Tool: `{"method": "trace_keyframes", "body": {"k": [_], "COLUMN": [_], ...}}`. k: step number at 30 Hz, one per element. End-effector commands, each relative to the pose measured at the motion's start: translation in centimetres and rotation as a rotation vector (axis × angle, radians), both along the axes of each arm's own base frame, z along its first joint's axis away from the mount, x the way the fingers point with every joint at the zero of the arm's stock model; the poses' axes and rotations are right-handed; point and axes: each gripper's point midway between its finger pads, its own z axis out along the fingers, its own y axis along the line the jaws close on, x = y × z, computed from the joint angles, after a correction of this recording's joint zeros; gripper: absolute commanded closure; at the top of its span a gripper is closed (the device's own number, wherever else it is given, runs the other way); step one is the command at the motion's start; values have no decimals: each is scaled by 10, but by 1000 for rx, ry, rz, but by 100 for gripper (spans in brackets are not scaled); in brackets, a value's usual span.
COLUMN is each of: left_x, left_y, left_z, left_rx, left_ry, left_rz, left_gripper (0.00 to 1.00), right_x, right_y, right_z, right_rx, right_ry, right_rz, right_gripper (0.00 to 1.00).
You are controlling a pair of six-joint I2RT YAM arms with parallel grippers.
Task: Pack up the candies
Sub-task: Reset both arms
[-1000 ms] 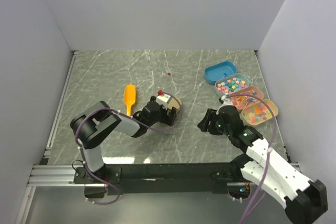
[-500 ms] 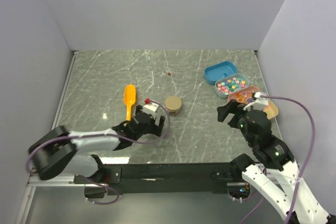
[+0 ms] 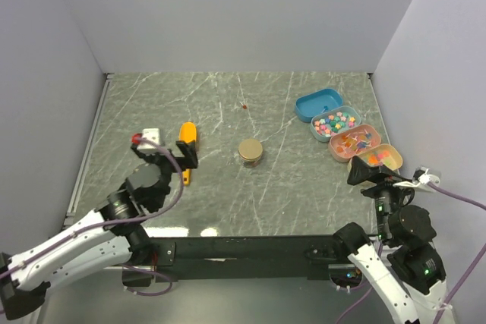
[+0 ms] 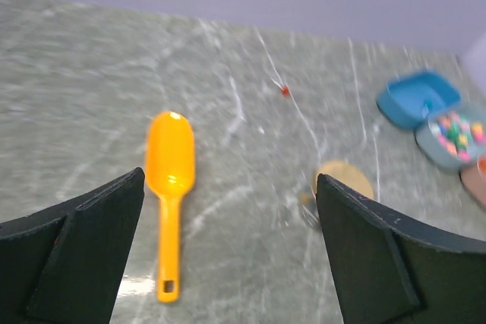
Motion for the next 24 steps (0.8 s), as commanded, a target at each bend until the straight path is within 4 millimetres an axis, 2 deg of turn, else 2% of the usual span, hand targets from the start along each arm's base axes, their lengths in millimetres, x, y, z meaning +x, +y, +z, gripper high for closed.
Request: {"method": "trace_keyframes", "body": {"k": [1,3,8,12,19,24], "left_x": [-7,-11,-19,-20,-17,-15], "left_y": [46,65,93,93,90,87], "left_z": [17,22,23,24,13,8], "left_rx": [23,-18,-112,-124,-113,-134], "left_ry": [-31,-50,-67,-79,-43,-32], "left_rz": [174,247,378,361,392,403], "left_gripper": [1,1,1,1,1,1], "right_x": [1,3,8,11,14,13], "right_y": [-17,-15,-13,-9,1,0], "right_z": [5,4,-3,-5,-1,1], "right_rx": [-41,-56,-69,-87,-107,-98], "right_ry": [-31,-25,-20,-27,-13,-21], "right_rz": [-91,-84,-84,-67,-14,-20], "right_gripper": [0,0,0,0,0,0]}}
